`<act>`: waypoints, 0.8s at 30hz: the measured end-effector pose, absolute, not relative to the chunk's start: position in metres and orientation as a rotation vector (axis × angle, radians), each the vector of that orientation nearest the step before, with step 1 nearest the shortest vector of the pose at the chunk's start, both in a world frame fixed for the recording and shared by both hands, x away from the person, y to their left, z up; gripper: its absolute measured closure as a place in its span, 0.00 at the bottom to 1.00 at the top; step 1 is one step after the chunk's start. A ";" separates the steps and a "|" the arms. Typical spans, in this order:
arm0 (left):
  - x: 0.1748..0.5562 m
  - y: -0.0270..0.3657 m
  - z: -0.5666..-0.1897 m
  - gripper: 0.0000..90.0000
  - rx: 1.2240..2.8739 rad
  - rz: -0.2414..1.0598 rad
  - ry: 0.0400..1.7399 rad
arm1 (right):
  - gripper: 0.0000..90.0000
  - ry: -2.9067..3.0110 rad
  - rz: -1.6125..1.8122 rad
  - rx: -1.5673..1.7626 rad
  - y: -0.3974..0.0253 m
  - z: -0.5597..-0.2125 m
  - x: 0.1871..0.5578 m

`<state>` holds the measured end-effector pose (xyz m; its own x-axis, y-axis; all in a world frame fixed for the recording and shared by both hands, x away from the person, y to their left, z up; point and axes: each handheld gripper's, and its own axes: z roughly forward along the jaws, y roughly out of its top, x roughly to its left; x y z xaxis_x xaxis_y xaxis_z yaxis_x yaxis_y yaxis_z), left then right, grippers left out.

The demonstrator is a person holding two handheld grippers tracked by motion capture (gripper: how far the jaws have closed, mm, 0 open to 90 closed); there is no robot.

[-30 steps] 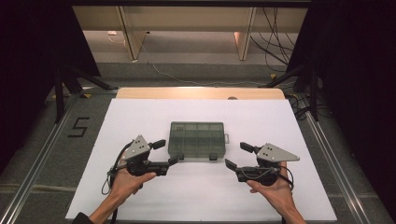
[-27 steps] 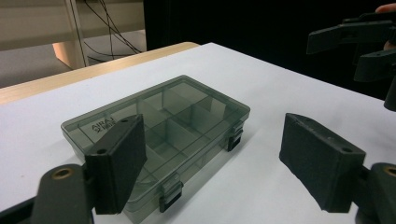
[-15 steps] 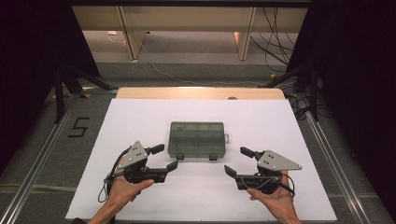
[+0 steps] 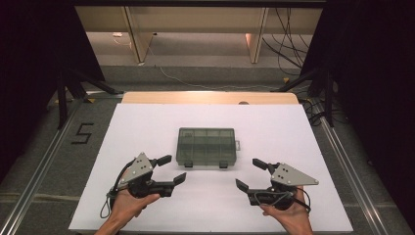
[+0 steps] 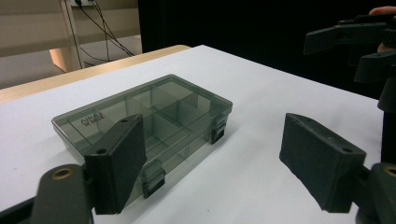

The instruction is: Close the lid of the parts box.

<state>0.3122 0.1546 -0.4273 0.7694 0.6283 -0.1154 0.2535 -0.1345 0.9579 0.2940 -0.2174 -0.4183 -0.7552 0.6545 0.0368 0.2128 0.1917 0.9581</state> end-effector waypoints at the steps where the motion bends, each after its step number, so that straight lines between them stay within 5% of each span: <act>1: 0.312 0.155 -0.428 0.24 1.707 0.379 0.685 | 0.19 2.107 1.583 0.811 -0.219 -0.418 0.293; 24: 0.299 0.158 -0.426 0.22 1.693 0.392 0.681 | 0.18 2.083 1.591 0.810 -0.221 -0.420 0.280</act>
<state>0.2992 0.1581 -0.4258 0.7713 0.6281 -0.1031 0.2267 -0.1196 0.9666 0.2800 -0.2213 -0.4200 -0.7543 0.6555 0.0349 0.2063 0.1862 0.9606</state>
